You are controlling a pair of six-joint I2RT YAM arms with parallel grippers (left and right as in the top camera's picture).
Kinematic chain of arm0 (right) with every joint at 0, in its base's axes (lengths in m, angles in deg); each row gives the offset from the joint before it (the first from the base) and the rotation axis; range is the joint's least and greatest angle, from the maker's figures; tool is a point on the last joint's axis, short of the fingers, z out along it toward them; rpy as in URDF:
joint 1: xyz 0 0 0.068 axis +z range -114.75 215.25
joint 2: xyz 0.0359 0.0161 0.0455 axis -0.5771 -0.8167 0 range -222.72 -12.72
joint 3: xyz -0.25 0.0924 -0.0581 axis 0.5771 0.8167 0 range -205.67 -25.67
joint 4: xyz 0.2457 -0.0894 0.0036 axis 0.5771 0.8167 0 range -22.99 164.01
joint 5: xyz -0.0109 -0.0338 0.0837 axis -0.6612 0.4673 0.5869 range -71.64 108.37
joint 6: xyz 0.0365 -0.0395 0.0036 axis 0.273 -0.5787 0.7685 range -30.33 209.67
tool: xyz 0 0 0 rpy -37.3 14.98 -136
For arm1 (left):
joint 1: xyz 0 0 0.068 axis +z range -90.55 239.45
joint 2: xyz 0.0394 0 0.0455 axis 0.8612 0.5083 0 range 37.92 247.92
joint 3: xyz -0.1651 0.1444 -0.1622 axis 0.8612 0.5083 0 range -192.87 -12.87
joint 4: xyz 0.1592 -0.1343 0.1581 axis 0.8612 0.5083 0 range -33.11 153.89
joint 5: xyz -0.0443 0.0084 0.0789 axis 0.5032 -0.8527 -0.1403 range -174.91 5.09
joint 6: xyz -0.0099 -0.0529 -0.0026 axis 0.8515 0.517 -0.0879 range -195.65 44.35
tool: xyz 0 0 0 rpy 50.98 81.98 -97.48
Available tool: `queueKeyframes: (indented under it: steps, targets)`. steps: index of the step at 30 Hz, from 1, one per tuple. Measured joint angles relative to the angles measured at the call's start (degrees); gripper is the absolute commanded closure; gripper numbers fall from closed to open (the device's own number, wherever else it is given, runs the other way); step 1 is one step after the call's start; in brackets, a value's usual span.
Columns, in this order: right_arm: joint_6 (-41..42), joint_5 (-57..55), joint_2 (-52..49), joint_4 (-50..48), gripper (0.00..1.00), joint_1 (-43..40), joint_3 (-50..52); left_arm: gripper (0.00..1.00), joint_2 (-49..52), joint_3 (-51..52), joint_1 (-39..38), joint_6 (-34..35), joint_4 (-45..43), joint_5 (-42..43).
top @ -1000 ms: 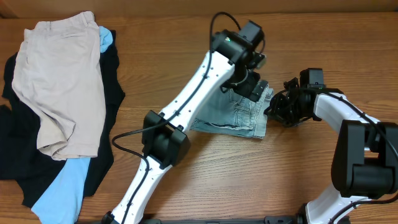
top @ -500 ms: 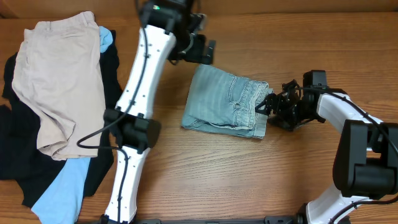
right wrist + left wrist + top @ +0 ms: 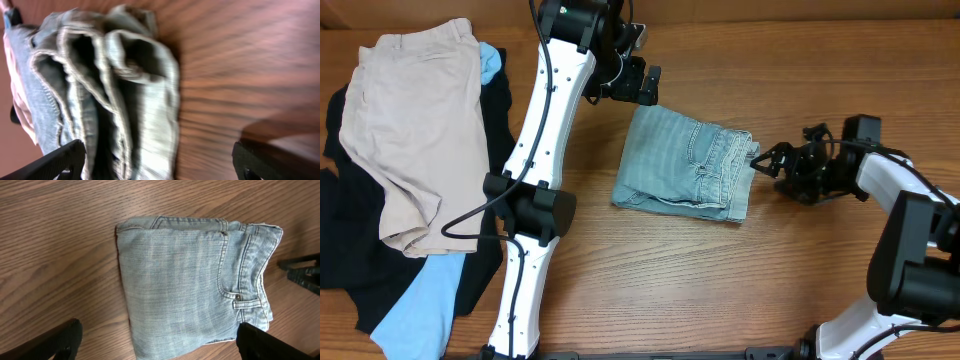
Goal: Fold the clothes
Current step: 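Drag the folded shorts with the right gripper to the table's upper right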
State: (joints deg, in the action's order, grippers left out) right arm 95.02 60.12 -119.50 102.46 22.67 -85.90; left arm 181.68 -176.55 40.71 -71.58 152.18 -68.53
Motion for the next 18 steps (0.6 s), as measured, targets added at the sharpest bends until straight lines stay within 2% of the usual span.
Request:
queueKeyframes:
  steps: [7, 9, 10, 11, 14, 16, 17, 18]
  targets:
    - [2.1, -6.0, -0.1, -6.9, 0.01, 9.2, 0.0, 0.00, 0.0, 0.0, 0.0, -0.3, 0.8, -0.1]
    - [2.6, -7.4, -0.3, -8.6, 0.09, 11.4, 0.0, 0.00, 0.0, 0.0, 0.0, -0.9, 1.2, -0.1]
    - [3.0, -8.1, -0.5, -9.5, 0.14, 12.5, -0.1, 0.00, 0.0, 0.0, 0.0, -1.1, 1.2, -0.1]
    - [3.3, -8.7, -0.8, -10.3, 0.25, 13.5, -0.2, 0.00, 0.0, 0.0, 0.0, -1.3, 1.2, -0.1]
    - [3.9, -10.3, -1.9, -11.2, 0.75, 15.6, -0.4, 0.00, 0.0, 0.0, 0.0, -1.3, 1.3, -0.2]
    - [4.0, -11.1, -2.6, -10.9, 0.92, 16.4, -0.4, 0.00, 0.0, 0.0, 0.0, -1.3, 1.3, -0.3]
    - [4.1, -11.0, -2.9, -10.8, 0.96, 16.4, -0.4, 0.00, 0.0, 0.0, 0.0, -1.3, 1.3, -0.3]
    - [4.6, -11.0, -3.1, -10.7, 0.96, 16.4, -0.4, 0.00, 0.0, 0.0, 0.0, -1.3, 1.3, -0.3]
